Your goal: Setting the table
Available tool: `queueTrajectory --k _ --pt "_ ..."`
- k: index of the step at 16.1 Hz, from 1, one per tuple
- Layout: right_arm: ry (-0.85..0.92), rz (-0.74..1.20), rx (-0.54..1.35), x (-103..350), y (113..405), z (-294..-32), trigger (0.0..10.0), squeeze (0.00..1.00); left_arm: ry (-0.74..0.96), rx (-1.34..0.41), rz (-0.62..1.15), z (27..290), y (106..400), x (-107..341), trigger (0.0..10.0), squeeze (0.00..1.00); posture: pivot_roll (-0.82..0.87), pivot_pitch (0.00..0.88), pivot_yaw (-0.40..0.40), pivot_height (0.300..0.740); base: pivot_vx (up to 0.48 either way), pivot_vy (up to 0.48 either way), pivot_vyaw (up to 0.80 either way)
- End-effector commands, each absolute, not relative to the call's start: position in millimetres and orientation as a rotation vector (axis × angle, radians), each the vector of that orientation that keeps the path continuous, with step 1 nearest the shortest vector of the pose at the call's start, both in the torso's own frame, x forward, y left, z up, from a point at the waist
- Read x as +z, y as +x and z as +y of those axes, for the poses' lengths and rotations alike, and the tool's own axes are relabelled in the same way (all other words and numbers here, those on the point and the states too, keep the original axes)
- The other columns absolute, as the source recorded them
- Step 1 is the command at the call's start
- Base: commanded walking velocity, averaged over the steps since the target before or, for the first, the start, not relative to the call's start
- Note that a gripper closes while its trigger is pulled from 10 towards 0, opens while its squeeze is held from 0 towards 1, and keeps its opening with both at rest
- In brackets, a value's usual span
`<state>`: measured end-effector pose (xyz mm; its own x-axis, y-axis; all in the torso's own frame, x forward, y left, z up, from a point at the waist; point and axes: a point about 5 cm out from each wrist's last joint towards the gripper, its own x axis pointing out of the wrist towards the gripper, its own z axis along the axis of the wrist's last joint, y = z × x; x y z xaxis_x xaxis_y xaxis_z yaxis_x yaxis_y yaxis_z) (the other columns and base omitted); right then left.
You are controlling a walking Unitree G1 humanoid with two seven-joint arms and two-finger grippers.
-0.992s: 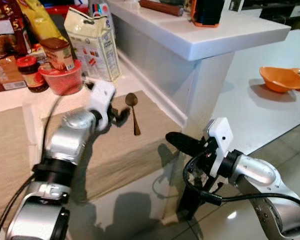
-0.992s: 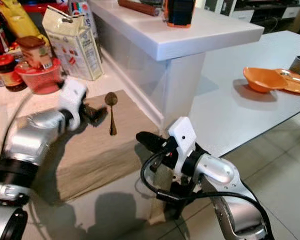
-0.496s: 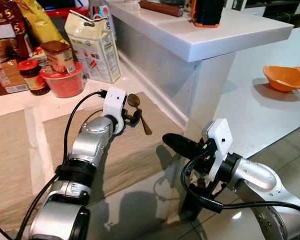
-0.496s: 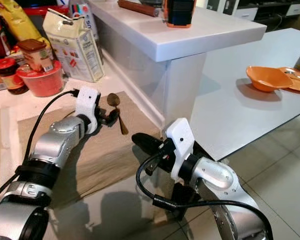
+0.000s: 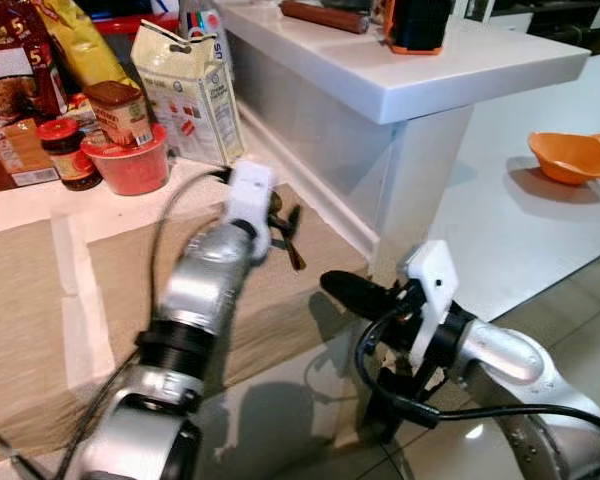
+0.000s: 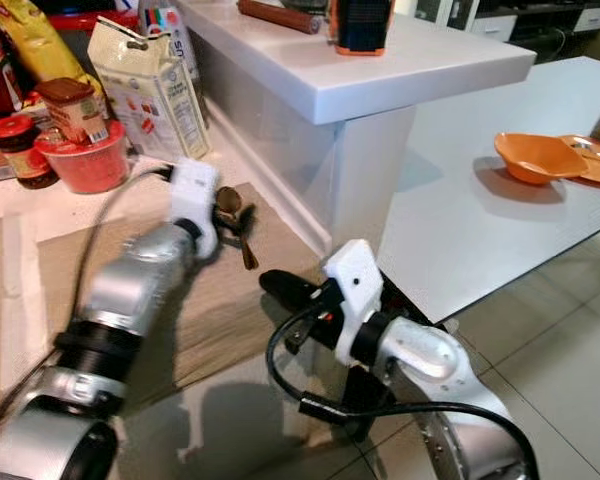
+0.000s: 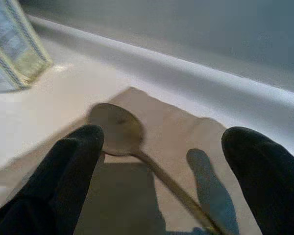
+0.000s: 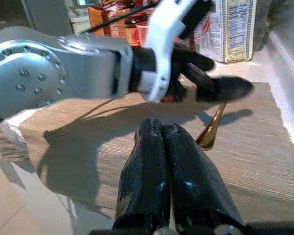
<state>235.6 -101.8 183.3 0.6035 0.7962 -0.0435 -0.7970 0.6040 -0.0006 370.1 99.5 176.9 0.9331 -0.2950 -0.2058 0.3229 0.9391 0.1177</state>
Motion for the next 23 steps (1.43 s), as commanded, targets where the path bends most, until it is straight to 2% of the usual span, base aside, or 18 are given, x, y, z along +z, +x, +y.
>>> queueTrajectory --k 1,5,9,13,15,20,23 --pt "-0.018 0.036 0.920 185.0 237.8 -100.5 10.0 0.00 0.174 -0.277 0.223 102.2 369.8 168.7 10.0 0.00 -0.10 0.000 0.041 0.732 0.000 0.000 0.00" --pt "-0.019 0.041 0.921 184.0 239.6 -98.5 10.0 0.00 0.247 -0.241 0.259 102.6 371.5 148.7 10.0 0.00 -0.10 0.000 0.038 0.732 0.000 0.000 0.00" --pt "-0.019 0.051 0.917 181.5 240.3 -98.4 10.0 0.00 0.281 -0.134 0.353 115.9 376.2 132.7 10.0 0.00 -0.10 0.000 0.040 0.732 0.000 0.000 0.00" --pt "-0.020 0.059 0.913 180.0 240.5 -99.0 10.0 0.00 0.322 -0.105 0.448 130.2 370.3 115.1 10.0 0.00 -0.10 0.003 0.039 0.732 0.000 0.000 0.00" --pt "-0.019 0.063 0.913 178.7 240.2 -99.1 10.0 0.00 0.318 -0.096 0.484 138.8 365.4 106.8 10.0 0.00 -0.10 0.002 0.040 0.732 0.000 0.000 0.00" --pt "-0.017 0.086 0.923 171.9 238.2 -98.1 10.0 0.00 0.286 -0.039 0.547 175.1 324.8 98.2 10.0 0.00 -0.05 0.000 0.037 0.732 0.000 0.000 0.00" --pt "-0.017 0.088 0.929 170.7 238.4 -97.0 10.0 0.00 0.281 -0.024 0.550 180.1 318.6 97.9 10.0 0.00 -0.03 0.000 0.029 0.732 0.000 0.000 0.00"
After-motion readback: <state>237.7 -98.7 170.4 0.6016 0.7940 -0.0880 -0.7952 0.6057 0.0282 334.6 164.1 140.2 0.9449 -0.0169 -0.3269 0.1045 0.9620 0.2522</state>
